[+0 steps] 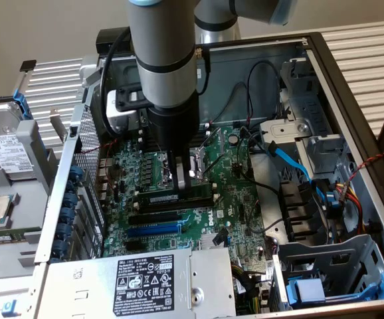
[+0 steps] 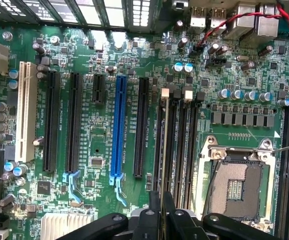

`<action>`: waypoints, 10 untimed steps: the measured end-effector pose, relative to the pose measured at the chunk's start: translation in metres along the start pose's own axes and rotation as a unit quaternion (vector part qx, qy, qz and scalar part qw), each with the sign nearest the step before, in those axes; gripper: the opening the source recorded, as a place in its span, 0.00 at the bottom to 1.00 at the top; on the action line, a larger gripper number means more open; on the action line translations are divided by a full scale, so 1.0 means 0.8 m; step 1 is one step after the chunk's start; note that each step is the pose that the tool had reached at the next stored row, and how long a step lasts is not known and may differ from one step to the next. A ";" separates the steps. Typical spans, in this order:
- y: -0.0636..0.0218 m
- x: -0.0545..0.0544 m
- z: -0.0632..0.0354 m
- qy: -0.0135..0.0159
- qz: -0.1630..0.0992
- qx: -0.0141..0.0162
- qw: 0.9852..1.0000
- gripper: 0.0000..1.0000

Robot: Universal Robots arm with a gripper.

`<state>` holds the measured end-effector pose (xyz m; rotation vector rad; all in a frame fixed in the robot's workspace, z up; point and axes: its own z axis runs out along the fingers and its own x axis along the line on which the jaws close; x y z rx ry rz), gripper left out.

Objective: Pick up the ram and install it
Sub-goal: 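Insert the ram into the slot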

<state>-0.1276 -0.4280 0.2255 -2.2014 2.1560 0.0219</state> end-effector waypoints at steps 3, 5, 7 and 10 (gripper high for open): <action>0.000 0.000 0.000 0.000 0.000 0.000 1.000 0.14; 0.000 0.000 0.000 0.000 0.000 0.000 1.000 0.14; 0.000 0.000 0.000 0.000 0.000 0.001 1.000 0.14; 0.001 0.000 0.000 0.000 0.000 0.001 1.000 0.14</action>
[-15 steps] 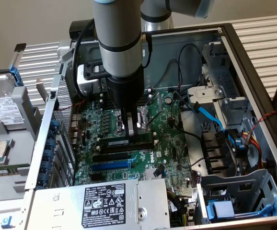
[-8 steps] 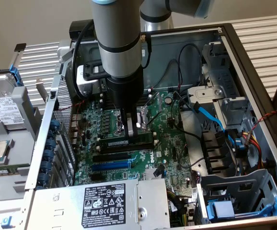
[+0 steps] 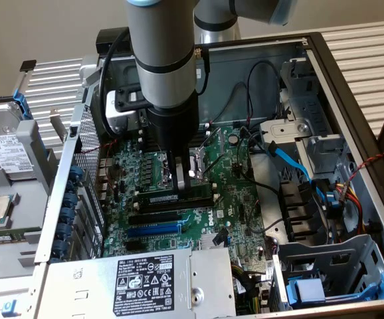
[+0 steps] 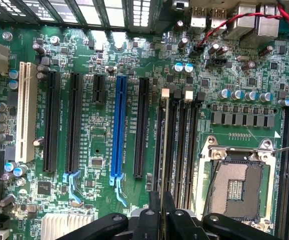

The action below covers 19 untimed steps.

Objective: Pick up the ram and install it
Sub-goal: 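Insert the ram into the slot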

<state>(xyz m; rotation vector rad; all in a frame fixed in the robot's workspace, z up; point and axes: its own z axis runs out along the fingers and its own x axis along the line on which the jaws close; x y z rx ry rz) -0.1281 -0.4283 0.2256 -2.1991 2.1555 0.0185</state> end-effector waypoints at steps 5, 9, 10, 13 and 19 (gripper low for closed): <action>0.000 0.000 0.000 0.000 0.000 0.003 1.000 0.14; 0.001 0.000 0.000 0.000 0.000 0.005 1.000 0.14; 0.001 0.000 0.000 0.000 0.000 0.005 1.000 0.14; 0.002 0.000 0.001 0.000 0.000 0.006 1.000 0.14; 0.003 0.000 0.001 0.000 0.000 0.008 1.000 0.14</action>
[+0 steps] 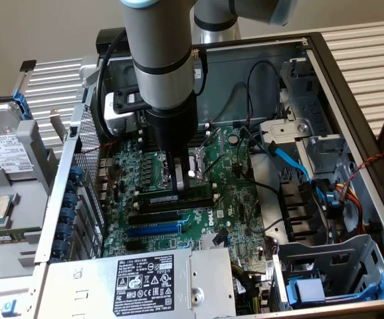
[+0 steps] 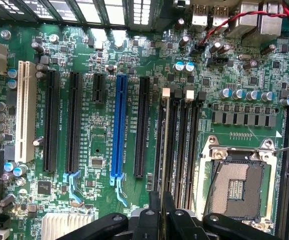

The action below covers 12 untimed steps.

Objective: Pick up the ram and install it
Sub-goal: 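Insert the ram into the slot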

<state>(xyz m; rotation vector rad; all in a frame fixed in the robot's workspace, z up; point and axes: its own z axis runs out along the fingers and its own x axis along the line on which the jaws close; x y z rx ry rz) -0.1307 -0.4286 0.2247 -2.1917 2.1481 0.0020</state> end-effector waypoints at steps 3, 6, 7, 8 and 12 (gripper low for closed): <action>0.000 0.000 0.001 0.000 0.000 0.001 1.000 0.14; 0.000 0.000 0.002 0.000 0.000 0.002 1.000 0.14; 0.000 0.000 0.002 0.000 0.000 0.002 1.000 0.14; 0.000 0.000 0.003 0.000 0.000 0.002 1.000 0.14; 0.000 0.000 0.003 0.000 0.000 0.002 1.000 0.14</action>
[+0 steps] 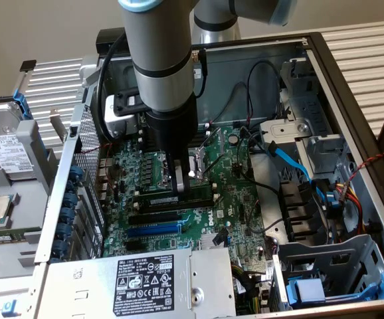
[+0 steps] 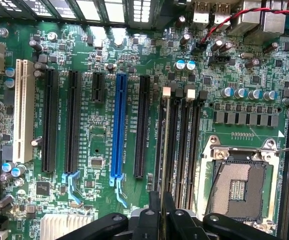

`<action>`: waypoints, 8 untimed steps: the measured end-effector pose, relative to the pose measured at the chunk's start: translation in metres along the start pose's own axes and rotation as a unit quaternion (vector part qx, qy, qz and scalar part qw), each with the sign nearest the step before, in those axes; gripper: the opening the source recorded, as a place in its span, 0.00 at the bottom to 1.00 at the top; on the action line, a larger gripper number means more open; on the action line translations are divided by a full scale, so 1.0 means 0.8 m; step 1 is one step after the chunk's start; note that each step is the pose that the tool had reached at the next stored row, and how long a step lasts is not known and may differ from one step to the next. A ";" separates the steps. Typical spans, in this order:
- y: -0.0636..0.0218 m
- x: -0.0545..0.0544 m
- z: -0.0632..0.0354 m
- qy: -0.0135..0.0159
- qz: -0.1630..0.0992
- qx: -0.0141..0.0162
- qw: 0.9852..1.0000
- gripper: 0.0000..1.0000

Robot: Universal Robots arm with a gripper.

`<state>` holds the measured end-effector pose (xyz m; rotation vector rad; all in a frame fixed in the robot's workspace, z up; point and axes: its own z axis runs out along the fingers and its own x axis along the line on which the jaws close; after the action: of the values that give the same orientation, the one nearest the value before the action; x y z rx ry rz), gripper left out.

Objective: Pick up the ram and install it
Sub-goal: 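Insert the ram into the slot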

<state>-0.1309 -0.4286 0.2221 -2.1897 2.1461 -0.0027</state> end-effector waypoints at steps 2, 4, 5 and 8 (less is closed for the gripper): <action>0.000 0.000 0.000 0.000 0.000 0.000 1.000 0.22; 0.000 0.000 0.000 0.000 0.000 0.000 1.000 0.28; 0.000 0.000 0.000 0.000 0.000 0.000 1.000 0.28; 0.000 0.000 -0.004 0.000 0.000 0.000 1.000 0.28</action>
<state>-0.1312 -0.4286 0.2256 -2.1895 2.1460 -0.0026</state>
